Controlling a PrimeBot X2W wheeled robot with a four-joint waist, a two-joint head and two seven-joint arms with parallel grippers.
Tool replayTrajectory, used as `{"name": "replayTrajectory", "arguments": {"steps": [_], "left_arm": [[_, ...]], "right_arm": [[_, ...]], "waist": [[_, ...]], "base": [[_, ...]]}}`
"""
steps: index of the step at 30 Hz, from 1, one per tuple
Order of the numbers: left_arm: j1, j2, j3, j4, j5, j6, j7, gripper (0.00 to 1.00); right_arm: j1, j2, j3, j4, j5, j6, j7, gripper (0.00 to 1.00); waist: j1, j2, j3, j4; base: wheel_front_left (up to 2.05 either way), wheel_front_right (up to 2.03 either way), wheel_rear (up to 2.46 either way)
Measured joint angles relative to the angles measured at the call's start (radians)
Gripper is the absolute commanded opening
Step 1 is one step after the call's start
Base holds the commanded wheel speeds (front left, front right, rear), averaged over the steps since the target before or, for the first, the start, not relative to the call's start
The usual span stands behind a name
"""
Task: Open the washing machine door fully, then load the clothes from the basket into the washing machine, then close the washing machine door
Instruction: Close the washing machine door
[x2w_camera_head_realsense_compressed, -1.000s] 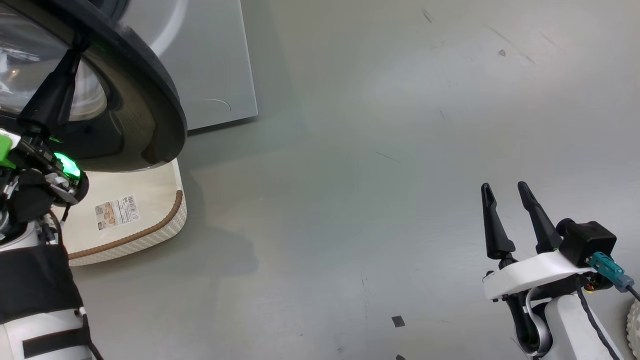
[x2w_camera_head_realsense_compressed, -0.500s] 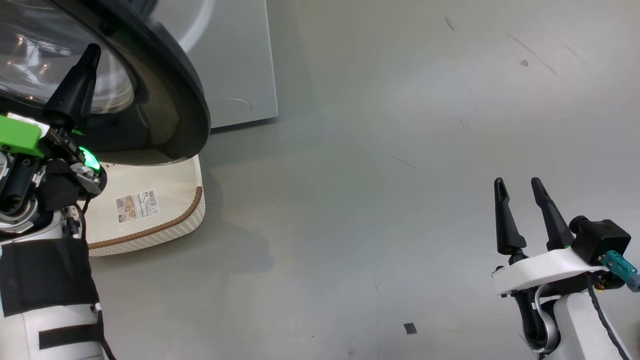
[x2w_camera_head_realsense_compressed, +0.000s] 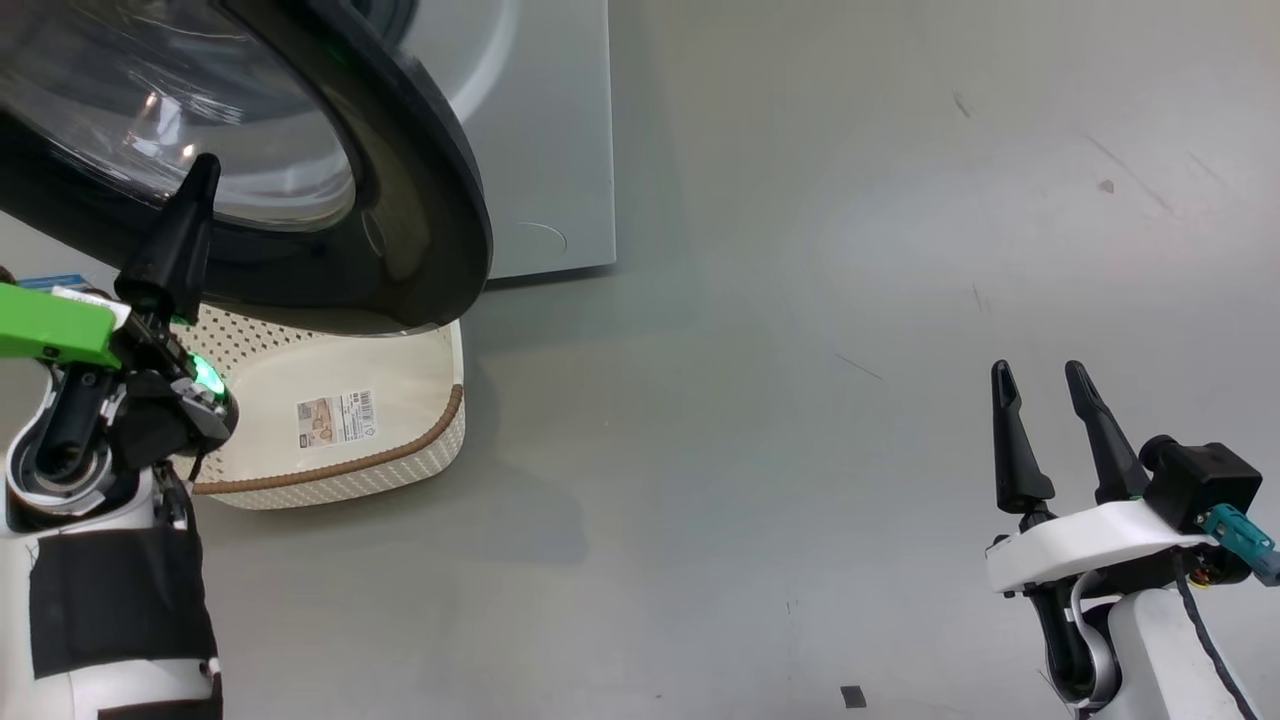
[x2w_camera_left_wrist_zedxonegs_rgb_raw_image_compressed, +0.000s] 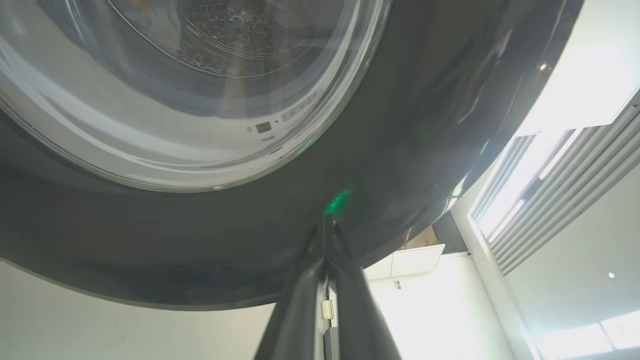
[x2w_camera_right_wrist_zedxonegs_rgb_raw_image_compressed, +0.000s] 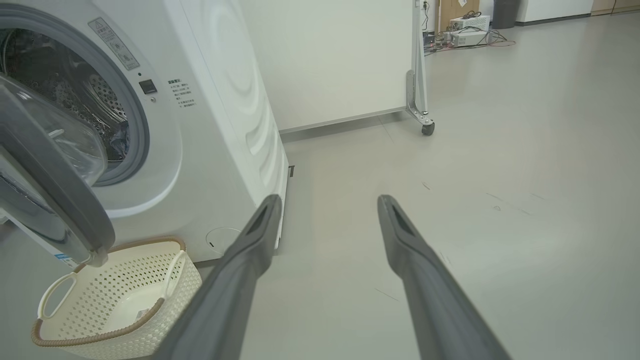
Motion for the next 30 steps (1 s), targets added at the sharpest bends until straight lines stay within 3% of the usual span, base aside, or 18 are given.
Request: {"name": "replayTrajectory", "arguments": {"steps": [16,18,19,20,24,30], "left_arm": [[0.170,0.001,-0.014,-0.066,0.061,0.000,-0.078,0.00],[0.194,0.001,-0.009,-0.067,0.061,0.000,-0.092,0.16],[0.206,0.001,-0.008,-0.072,0.069,0.000,-0.102,0.47],[0.217,0.001,-0.009,-0.076,0.076,0.000,-0.109,1.00],[0.251,0.011,-0.037,-0.119,0.140,0.000,-0.138,1.00],[0.292,0.086,-0.090,-0.212,0.291,0.000,-0.235,1.00]], "right_arm": [[0.044,0.001,-0.002,0.016,-0.009,0.001,0.000,1.00],[0.046,0.001,-0.002,0.016,-0.011,0.001,0.000,1.00],[0.047,0.001,-0.002,0.017,-0.011,0.001,0.000,1.00],[0.050,0.001,-0.002,0.017,-0.011,0.001,0.000,1.00],[0.071,0.001,0.000,0.018,-0.011,0.001,0.000,1.00],[0.078,0.000,0.009,0.023,-0.018,0.001,0.000,1.00]], "waist": [[0.0000,0.0000,-0.101,0.061],[0.0000,0.0000,-0.110,0.067],[0.0000,0.0000,-0.115,0.069],[0.0000,0.0000,-0.119,0.072],[0.0000,0.0000,-0.133,0.082],[0.0000,0.0000,-0.138,0.089]], "base": [[0.00,0.00,0.00],[0.00,0.00,0.00],[0.00,0.00,0.00],[0.00,0.00,0.00],[0.00,0.00,0.00],[0.00,0.00,0.00]]}}
